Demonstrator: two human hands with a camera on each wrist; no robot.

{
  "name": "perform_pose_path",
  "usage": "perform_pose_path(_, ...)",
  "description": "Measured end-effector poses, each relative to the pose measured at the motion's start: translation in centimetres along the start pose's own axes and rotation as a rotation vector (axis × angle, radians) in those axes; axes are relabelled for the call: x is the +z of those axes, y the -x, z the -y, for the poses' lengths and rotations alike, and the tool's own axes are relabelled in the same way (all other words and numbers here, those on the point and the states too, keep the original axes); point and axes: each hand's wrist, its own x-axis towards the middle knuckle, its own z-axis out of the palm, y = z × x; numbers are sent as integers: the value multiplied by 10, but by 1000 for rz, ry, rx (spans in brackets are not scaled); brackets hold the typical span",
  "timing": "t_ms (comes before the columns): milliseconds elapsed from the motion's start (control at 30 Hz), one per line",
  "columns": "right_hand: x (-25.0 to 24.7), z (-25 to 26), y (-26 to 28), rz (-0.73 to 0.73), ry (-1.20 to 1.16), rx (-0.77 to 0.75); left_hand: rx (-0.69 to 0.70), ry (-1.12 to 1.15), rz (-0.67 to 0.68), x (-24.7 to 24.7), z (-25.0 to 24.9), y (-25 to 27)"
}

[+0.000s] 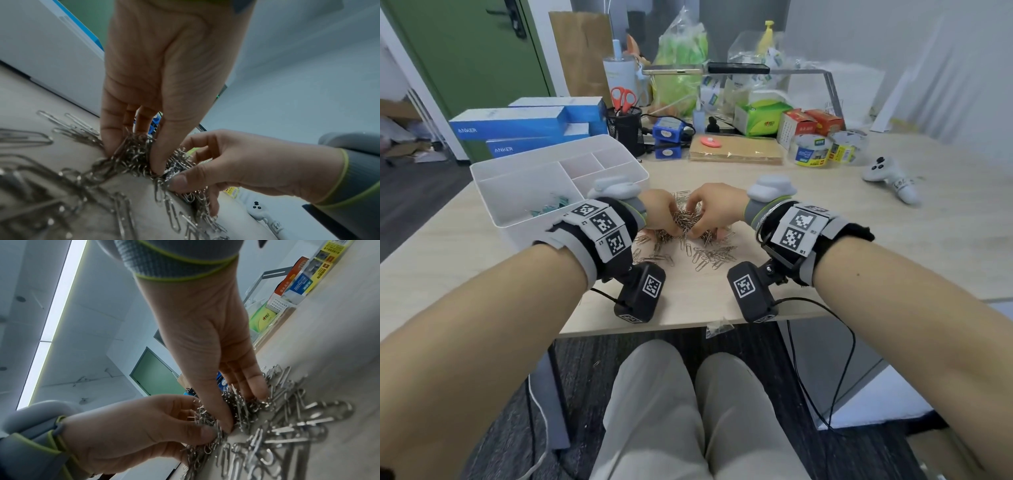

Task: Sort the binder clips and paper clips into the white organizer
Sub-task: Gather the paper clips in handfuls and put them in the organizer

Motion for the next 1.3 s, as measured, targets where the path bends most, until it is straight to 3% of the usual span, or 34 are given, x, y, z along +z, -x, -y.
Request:
perform_pose_path(500, 0, -4, -8, -80, -139, -19, 26, 92, -89, 0, 0, -1)
perform_pose_path(700, -7, 0, -8, -142, -211, -29, -55, 233, -140, -8, 5, -3)
perform_pose_path(867, -5, 3, -17, -128, -228, -35, -88, 322, -95, -10, 8, -1)
perform_pose_path(1300, -55, 65, -65, -174, -310, -153, -158, 398, -244, -87, 46, -1)
